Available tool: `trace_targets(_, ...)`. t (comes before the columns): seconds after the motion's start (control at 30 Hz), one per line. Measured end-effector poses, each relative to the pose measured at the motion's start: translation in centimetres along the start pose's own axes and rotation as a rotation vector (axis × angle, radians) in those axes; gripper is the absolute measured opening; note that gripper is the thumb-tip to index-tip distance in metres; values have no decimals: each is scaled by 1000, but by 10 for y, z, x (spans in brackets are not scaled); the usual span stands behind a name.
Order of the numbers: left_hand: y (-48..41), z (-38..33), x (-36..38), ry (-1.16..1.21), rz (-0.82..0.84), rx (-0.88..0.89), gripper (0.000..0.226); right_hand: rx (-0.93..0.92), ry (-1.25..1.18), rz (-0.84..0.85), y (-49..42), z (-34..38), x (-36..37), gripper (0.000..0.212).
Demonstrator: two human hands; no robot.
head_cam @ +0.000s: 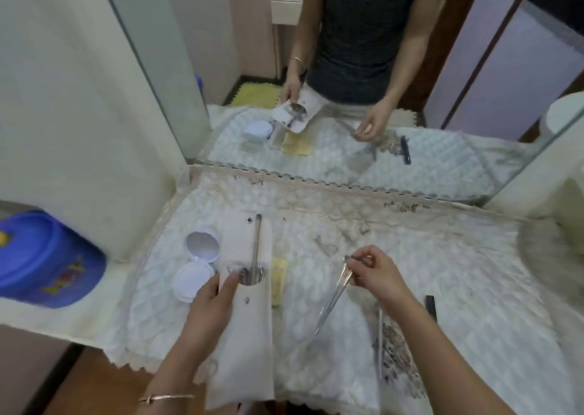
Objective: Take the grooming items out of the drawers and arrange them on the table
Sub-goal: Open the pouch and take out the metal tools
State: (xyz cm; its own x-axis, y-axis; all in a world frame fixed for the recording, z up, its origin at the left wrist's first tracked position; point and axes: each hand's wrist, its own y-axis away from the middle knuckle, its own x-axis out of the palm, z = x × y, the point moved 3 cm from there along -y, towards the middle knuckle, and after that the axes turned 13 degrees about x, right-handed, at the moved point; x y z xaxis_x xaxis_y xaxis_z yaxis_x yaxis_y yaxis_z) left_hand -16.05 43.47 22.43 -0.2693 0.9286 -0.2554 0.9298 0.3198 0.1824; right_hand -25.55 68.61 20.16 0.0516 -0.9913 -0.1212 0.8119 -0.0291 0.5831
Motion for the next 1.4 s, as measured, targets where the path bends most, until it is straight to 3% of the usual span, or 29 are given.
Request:
trace_targets(0.1,13,4,-19,-5,-78,-28,31,88,208,86,-15,-23,37,21)
trace_targets(0.2,20,6,-35,3,-137,-44,30,92,200,130,-25,-27,69,19)
trace_targets(0.3,21,5,-45,-11,-162,-46,28,2,309,83,-31,-15,91,11)
trace_targets(0.37,19,8,-47,-12,-137,-46,28,-80,512,28,-31,-9,97,30)
trace_targets(0.43,17,11,-45,-2,-89,-46,28,-169,551,-47,-21,0,98,33)
trace_targets(0.53,10,11,-38,23,-4,-23,28,-216,264,41,11,19,106,6)
trace_targets(0.6,7,7,-28,39,63,12,25,-201,175,132,28,26,113,21)
trace_targets(0.73,6,-1,-3,-22,226,105,15,-156,186,150,40,22,112,20)
trace_targets(0.87,3,3,5,-71,258,100,15,-84,-210,-29,36,29,73,16)
trace_targets(0.97,-1,12,-1,-30,127,53,17,-84,-315,-167,30,30,40,20)
trace_targets(1.17,-1,14,-25,106,-47,-34,24,105,249,-205,3,-33,60,28)
trace_targets(1.4,2,23,-44,109,-80,-53,24,99,410,-190,1,-46,89,22)
